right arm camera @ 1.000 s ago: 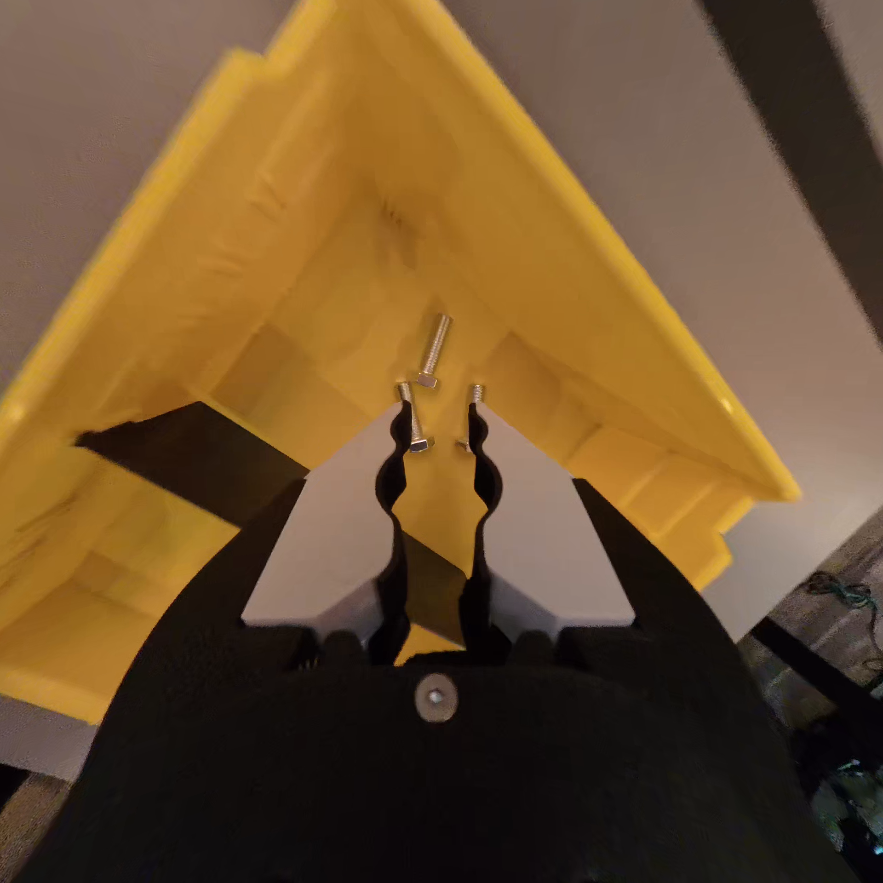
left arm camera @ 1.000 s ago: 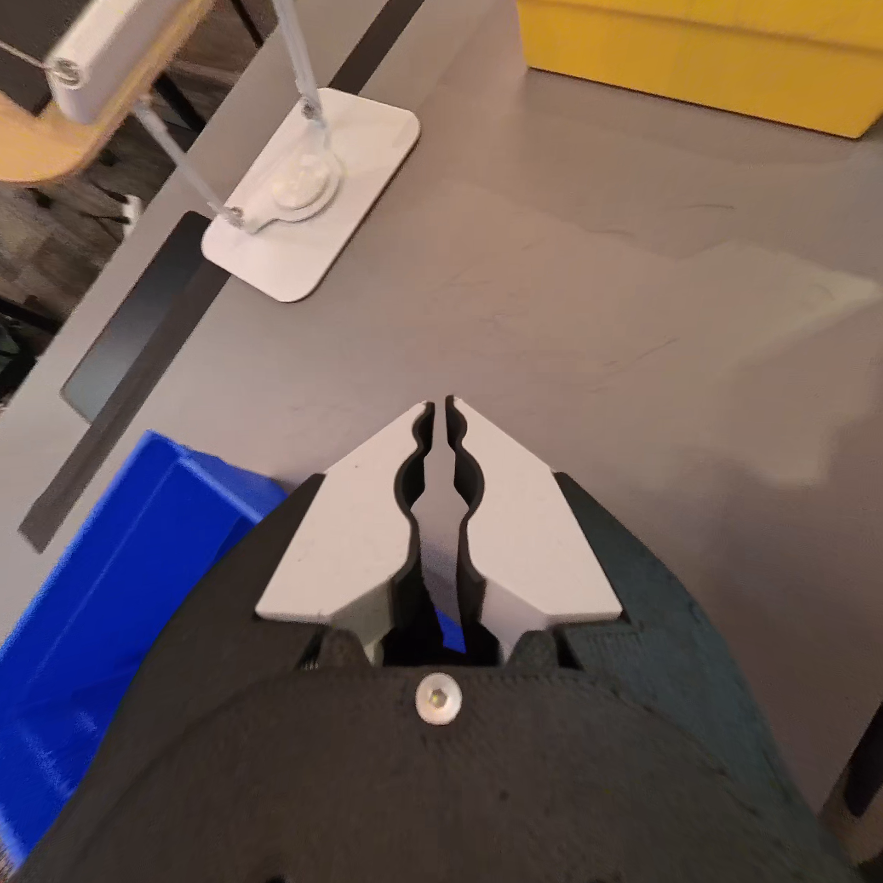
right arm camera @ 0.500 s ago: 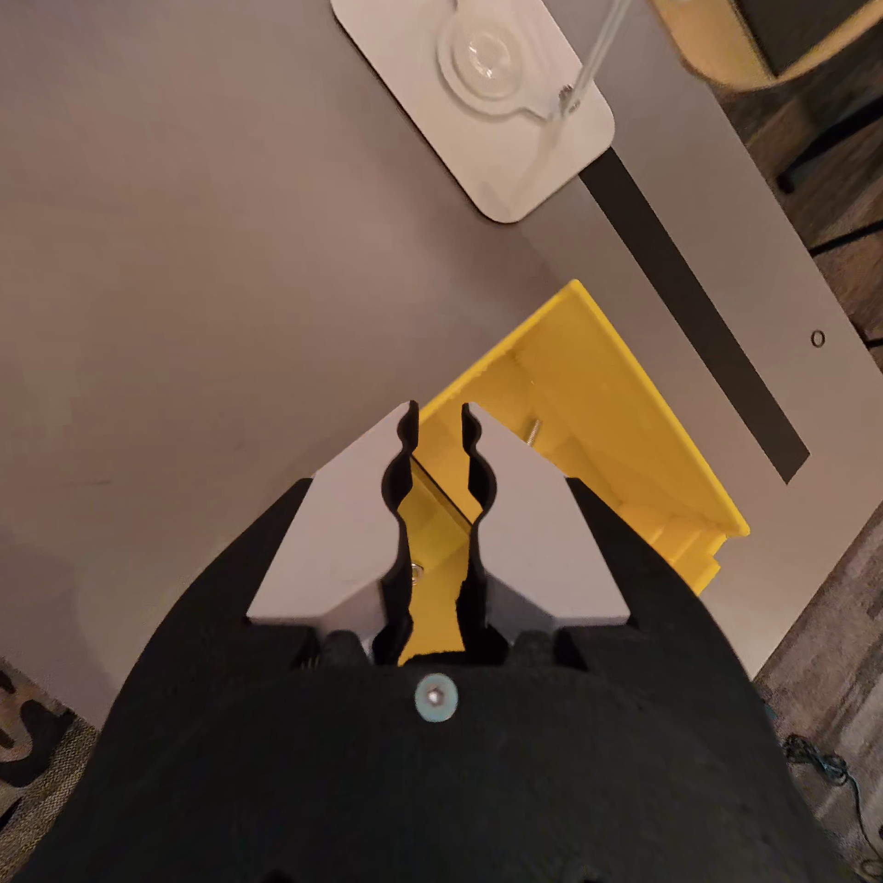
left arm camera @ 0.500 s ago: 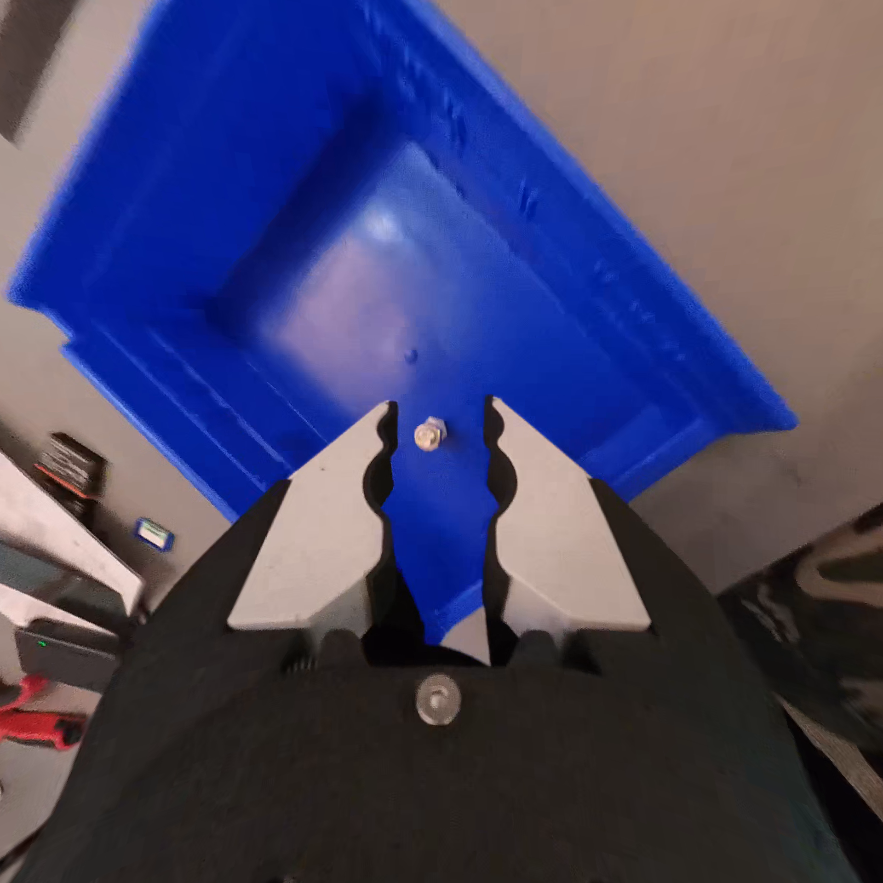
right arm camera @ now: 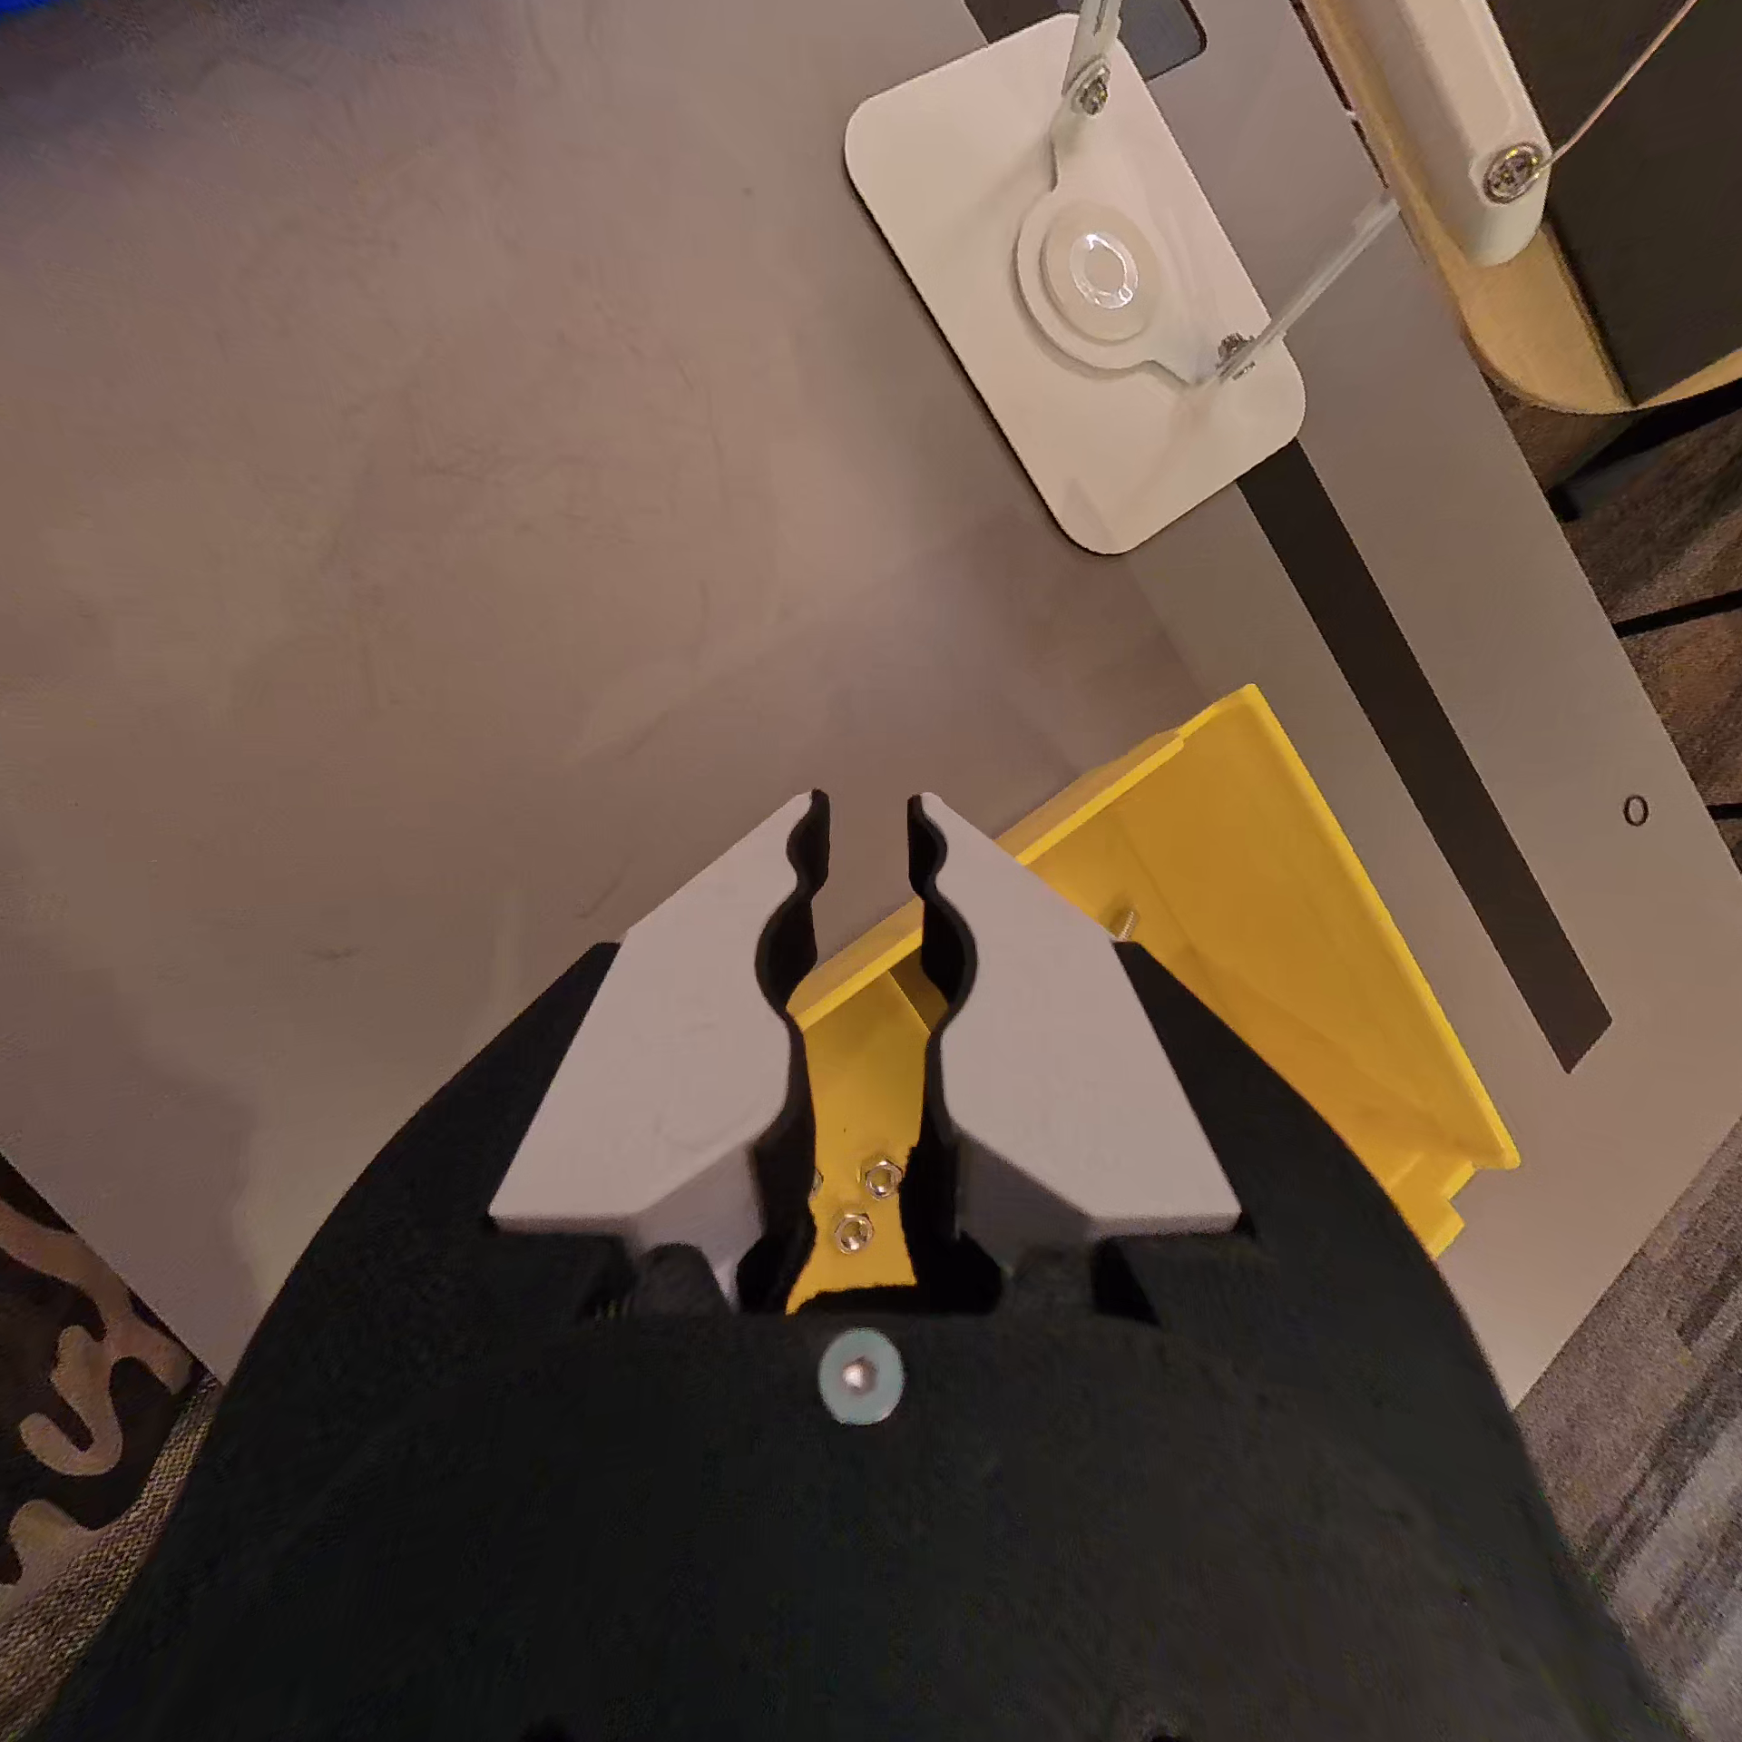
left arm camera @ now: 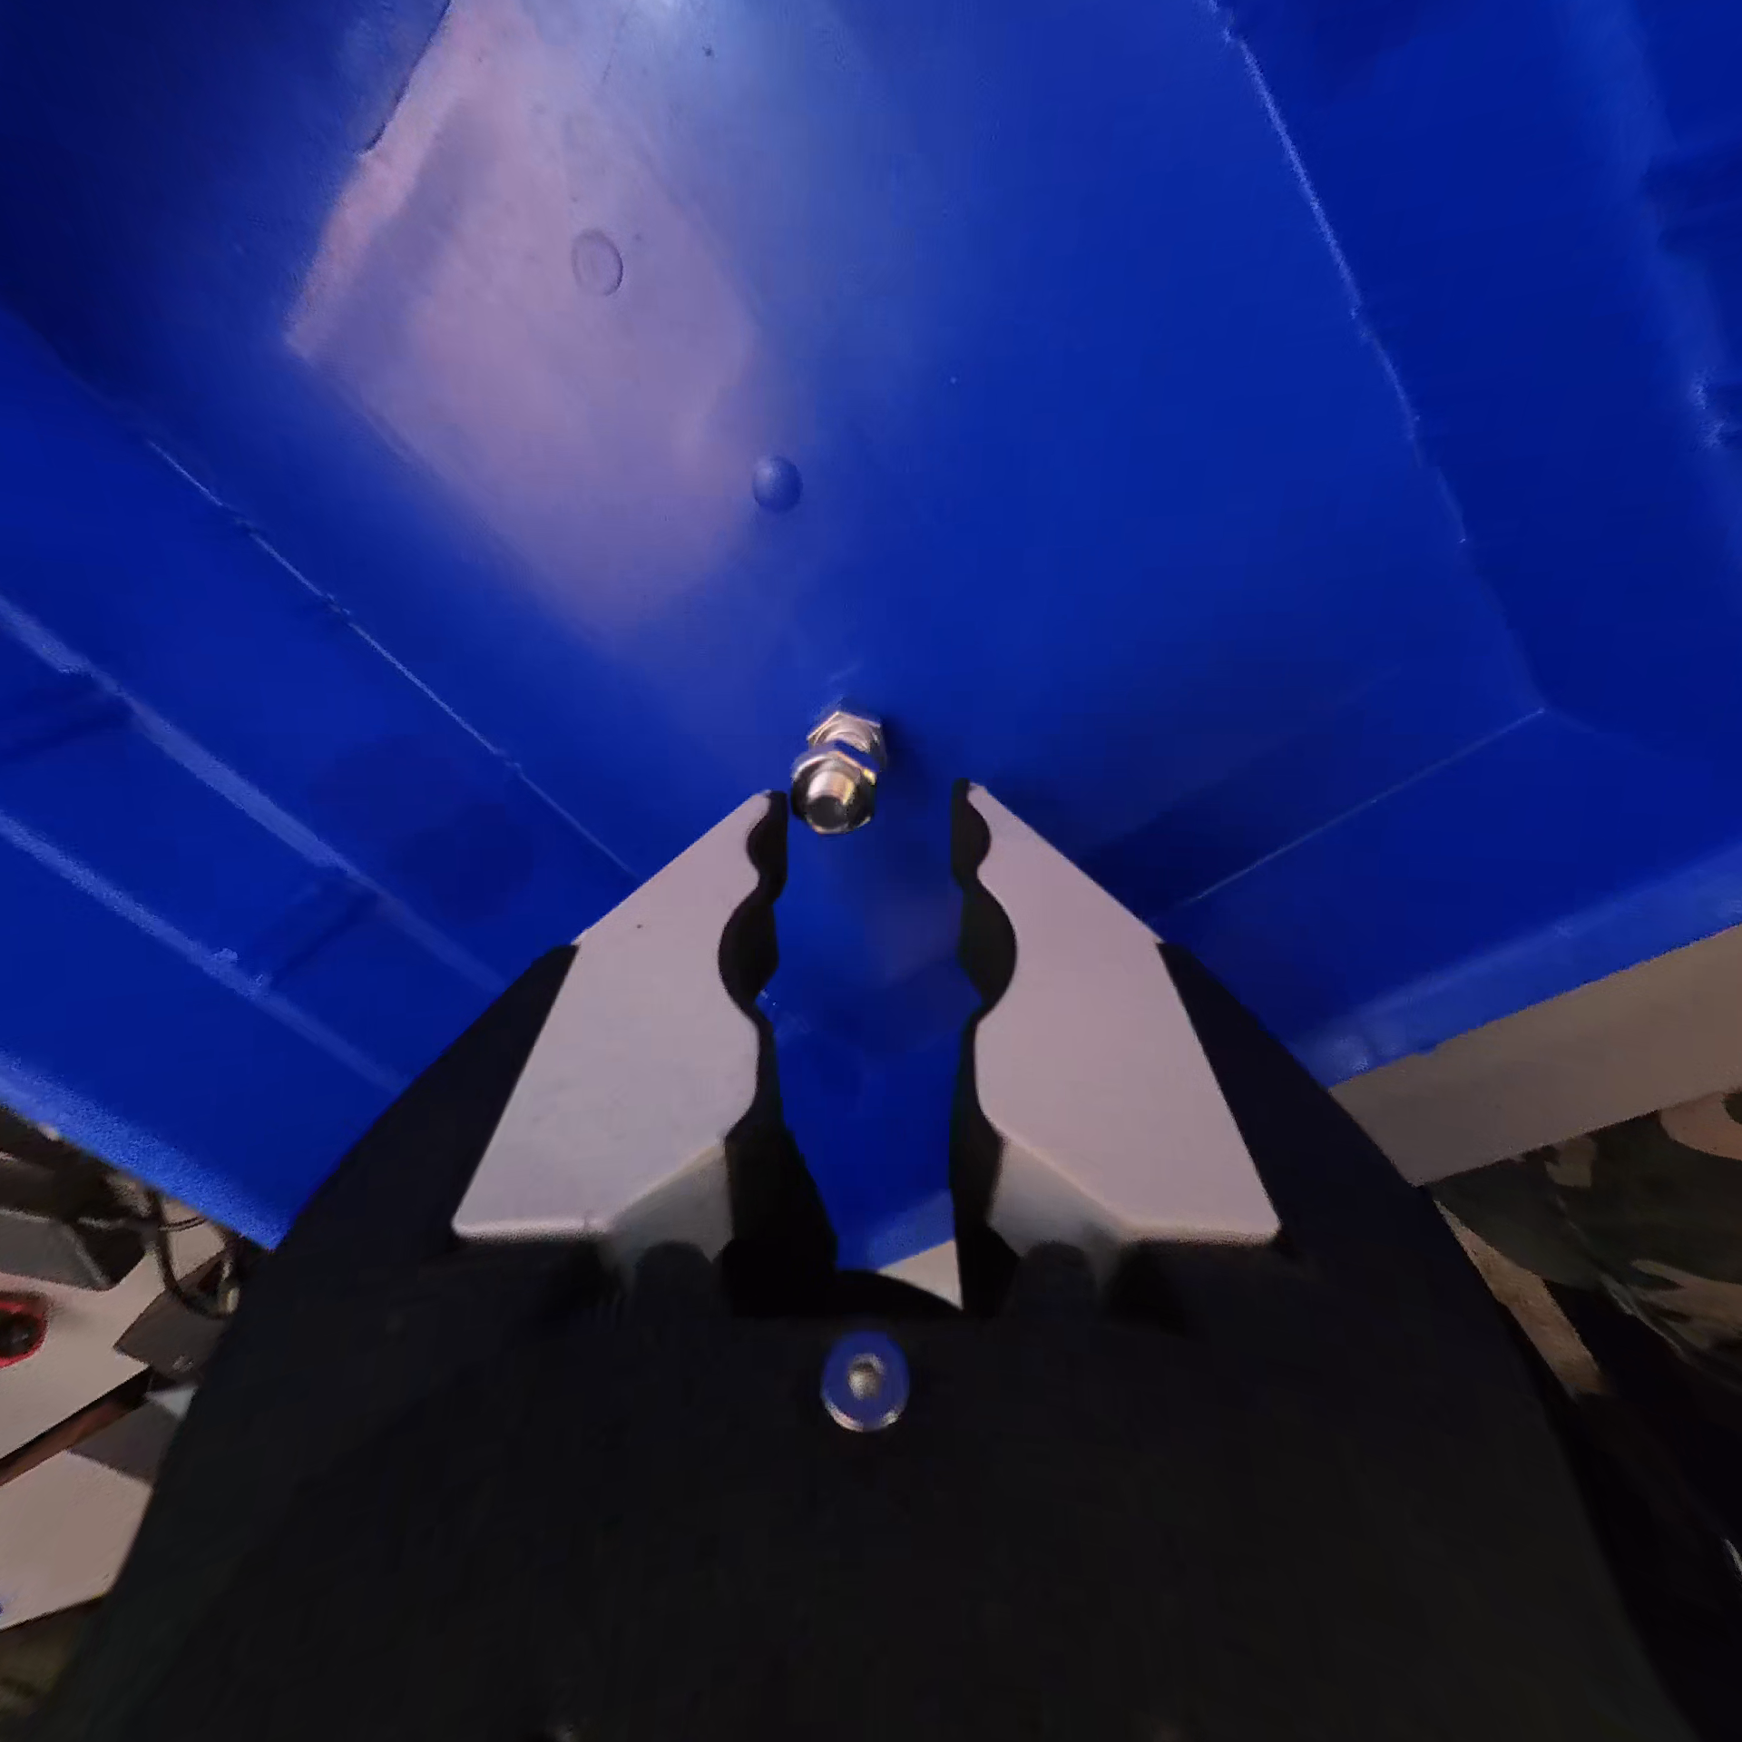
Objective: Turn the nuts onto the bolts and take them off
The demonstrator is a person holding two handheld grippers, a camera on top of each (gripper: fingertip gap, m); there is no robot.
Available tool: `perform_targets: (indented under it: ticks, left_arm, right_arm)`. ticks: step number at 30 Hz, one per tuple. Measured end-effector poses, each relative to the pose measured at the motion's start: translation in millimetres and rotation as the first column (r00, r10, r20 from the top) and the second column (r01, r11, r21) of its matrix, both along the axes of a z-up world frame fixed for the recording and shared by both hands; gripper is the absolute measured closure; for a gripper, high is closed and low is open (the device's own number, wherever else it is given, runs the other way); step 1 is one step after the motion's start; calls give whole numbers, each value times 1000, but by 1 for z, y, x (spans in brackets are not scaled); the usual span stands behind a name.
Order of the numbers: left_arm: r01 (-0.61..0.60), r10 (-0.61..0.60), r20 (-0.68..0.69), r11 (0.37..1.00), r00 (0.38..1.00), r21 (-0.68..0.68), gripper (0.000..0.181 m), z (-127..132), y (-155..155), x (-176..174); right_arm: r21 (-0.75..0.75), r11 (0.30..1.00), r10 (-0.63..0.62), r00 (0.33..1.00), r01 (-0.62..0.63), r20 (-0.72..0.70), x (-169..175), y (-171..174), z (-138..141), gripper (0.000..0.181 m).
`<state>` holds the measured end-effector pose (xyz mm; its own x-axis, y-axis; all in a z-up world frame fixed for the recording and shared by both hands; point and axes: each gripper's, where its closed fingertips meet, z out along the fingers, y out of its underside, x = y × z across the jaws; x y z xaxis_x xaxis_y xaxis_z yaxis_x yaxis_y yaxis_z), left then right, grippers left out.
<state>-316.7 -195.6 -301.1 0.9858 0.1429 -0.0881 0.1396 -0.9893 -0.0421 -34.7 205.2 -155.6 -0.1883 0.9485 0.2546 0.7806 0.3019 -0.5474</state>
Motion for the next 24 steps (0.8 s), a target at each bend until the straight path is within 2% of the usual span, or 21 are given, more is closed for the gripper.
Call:
perform_targets:
  ticks: [3,8,12,16,19,24]
  left_arm:
    - [-5,6,-9,1000,1000,17,165,-1,3,-3]
    - [20,-20,-10,998,1000,62,165,2,11,-2]
    - [47,-46,-7,982,999,180,165,21,30,2]
    - [72,-81,18,945,997,319,165,49,48,14]
    - [107,-129,26,901,991,421,165,77,62,29]
    - [238,-251,-52,803,967,546,166,128,90,64]
  right_arm:
    - [-1,1000,11,1000,-11,-5,-2,-3,0,166]
    - [0,999,36,999,-36,-30,-6,-12,4,167]
    - [-19,995,95,990,-97,-105,-16,-34,17,165]
    - [-111,957,234,940,-267,-247,-39,-88,36,159]
    - [-227,878,332,877,-422,-347,-54,-141,46,150]
    - [-361,750,382,809,-554,-447,-79,-203,50,149]
